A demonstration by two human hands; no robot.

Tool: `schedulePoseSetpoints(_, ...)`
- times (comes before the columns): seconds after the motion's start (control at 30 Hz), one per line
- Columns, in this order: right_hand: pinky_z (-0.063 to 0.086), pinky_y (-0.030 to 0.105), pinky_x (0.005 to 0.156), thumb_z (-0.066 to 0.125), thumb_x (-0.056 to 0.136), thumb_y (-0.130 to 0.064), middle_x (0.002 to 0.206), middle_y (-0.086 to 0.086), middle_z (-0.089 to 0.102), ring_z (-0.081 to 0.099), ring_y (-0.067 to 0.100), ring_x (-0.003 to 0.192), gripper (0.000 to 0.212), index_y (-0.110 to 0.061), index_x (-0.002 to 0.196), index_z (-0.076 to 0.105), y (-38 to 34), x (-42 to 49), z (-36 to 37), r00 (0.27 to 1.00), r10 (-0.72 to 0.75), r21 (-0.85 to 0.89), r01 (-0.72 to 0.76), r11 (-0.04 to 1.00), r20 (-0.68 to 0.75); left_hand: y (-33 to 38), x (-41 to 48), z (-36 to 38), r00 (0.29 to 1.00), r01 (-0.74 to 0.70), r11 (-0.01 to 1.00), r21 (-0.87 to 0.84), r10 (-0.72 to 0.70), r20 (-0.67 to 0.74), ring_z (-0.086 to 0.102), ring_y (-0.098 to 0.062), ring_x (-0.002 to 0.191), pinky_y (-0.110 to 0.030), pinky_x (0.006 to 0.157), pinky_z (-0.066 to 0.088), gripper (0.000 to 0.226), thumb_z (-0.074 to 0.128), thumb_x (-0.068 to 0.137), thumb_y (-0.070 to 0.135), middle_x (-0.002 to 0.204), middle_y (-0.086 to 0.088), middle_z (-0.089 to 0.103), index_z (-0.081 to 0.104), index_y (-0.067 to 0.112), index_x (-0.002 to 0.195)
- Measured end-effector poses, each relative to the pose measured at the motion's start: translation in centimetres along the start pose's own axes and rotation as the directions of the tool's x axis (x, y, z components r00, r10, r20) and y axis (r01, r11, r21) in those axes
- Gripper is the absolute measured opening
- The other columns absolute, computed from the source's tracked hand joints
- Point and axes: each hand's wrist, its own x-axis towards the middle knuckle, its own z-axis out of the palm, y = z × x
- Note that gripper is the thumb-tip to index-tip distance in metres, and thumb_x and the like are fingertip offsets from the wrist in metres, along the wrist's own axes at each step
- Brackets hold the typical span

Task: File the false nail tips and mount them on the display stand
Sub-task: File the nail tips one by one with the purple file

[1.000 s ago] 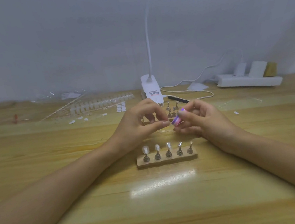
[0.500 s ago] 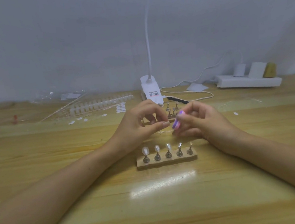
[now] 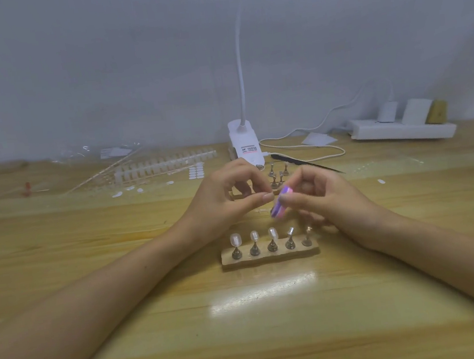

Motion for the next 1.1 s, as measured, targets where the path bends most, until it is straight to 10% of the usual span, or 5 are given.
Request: schedulePoseSetpoints(1.1,0.036,0.018,0.041,0.072,0.081,-0.032,0.087,0.009,0.076,0.055,0.014,0.057,0.030,-0.010,0.093,0.056,0.19,0.24,-0.18,0.998,0.019,0.022,-0.017,1.000,-0.067,-0.12,0.05,0.02,1.000,-0.002,1.000,0.013,0.002,-0.001,0.059,-0.013,0.078,-0.007,0.063,0.040,0.006,0.073,0.086,0.009,0.088,0.007,0.060,0.069,0.010,0.082)
